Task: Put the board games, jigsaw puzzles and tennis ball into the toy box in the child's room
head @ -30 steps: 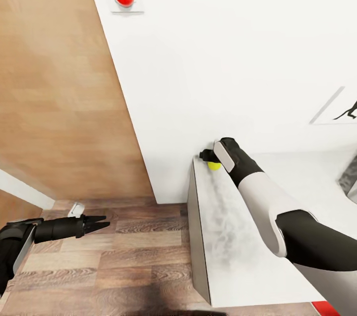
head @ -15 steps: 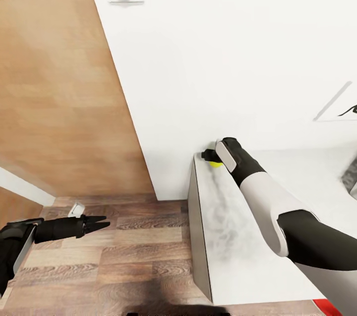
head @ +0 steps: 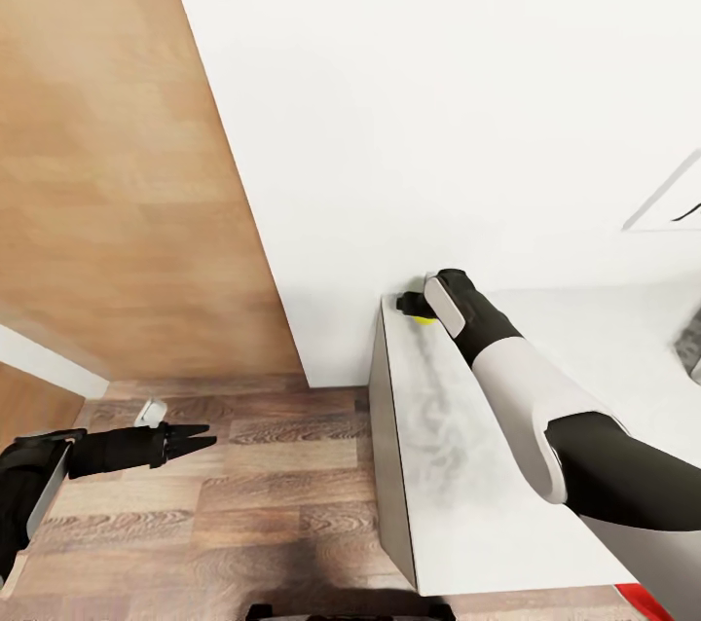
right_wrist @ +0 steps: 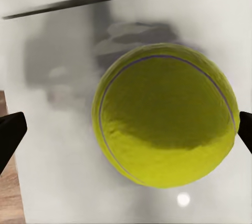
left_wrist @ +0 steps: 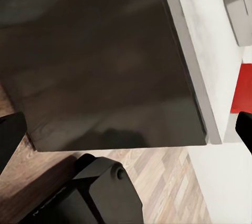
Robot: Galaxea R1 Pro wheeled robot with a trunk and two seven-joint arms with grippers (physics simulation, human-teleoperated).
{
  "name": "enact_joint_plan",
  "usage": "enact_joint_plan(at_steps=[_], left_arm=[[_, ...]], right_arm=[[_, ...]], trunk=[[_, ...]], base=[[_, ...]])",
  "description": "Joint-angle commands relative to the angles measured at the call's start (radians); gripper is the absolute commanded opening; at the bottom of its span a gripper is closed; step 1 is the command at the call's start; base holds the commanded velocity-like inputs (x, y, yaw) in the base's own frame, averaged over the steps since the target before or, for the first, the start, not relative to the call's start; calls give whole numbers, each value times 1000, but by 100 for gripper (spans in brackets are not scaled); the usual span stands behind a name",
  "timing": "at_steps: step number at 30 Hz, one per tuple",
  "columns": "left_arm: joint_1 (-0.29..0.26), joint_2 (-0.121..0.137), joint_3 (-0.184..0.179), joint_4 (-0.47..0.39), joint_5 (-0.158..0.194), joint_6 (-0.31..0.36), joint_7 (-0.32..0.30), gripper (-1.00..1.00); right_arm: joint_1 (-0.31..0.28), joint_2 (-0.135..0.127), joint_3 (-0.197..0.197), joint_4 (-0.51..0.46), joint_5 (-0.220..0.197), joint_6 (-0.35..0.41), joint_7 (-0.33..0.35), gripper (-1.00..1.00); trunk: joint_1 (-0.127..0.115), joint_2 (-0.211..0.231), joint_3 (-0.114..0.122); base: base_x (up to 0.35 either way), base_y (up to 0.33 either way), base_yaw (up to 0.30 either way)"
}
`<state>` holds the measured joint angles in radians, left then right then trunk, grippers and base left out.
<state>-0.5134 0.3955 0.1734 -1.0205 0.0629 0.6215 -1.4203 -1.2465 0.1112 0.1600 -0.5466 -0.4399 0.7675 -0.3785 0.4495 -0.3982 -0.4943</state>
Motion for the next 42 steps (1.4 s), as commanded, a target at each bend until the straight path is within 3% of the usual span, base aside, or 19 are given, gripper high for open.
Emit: enact_joint_plan(at_steps=[1,11,29,30,42], left_arm=[[0,0,0,0,2,11,-2,100],[0,0,0,0,1,12,-2,100],[0,0,0,0,2,12,-3,100],[0,0,0,0,1,12,-3,100],[0,0,0,0,0,12,-2,100]], right_arm=[[-1,-1,5,-2,-11,2,-9,100],[-2,-4,3,-5,-12,3,-8,100],[-25,-4,3,-6,-13,9,-8,100],[-25,-4,3,-6,-13,9,-8,-100],[-26,-5,3,-6,-14,9,-8,-100]], trunk=[[0,-2,-3],[0,-2,-16],[0,-2,-18],[0,-2,-18],[0,-2,-18]], base=[[0,0,0],[0,0,0],[0,0,0],[0,0,0],[0,0,0]])
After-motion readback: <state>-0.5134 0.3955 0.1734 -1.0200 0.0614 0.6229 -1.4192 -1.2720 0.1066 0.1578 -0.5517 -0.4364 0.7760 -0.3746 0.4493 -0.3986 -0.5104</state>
